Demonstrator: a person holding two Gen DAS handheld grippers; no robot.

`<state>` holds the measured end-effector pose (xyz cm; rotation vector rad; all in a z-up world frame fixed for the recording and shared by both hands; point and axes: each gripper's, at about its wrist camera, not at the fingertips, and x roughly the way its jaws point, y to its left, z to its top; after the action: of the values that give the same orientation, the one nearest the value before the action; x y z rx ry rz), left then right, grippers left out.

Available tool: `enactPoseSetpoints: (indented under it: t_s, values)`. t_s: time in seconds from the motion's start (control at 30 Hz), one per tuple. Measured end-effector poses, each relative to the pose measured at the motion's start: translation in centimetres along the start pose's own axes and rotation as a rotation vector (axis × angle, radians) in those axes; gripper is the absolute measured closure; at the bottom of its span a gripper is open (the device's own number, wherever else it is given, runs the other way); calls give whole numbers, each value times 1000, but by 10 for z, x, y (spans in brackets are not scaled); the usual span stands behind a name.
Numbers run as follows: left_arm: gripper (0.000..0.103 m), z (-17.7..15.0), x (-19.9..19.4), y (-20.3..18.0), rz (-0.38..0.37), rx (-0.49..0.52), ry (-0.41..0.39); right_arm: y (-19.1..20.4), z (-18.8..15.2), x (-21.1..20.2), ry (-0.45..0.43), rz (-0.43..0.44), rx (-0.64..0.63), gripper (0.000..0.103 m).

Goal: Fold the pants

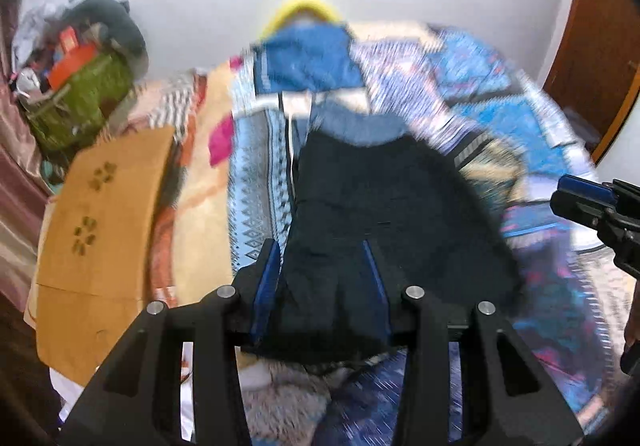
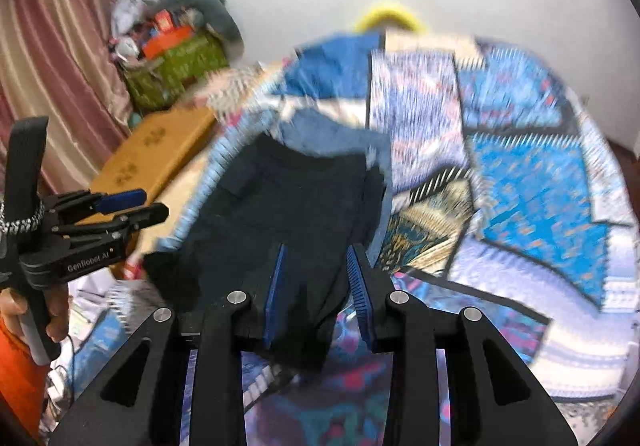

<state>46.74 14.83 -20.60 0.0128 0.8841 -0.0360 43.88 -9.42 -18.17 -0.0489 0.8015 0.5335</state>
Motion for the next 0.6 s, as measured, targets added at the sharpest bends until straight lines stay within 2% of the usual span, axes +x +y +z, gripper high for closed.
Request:
enactPoseSetpoints:
  t_s: [0.3,0.47,0.6]
  values:
    - [61,-17,-184,-32,-22,-9,-297,58,-8,-180,-331,22,-99,73]
    - [61,-52,-276,-52,-28,-21,-455,86,-29,-245,-451,34,-126,73]
    - [58,-87,-332,-67,-16,-21,-560,112,-57,-289,-538,25,-149,73]
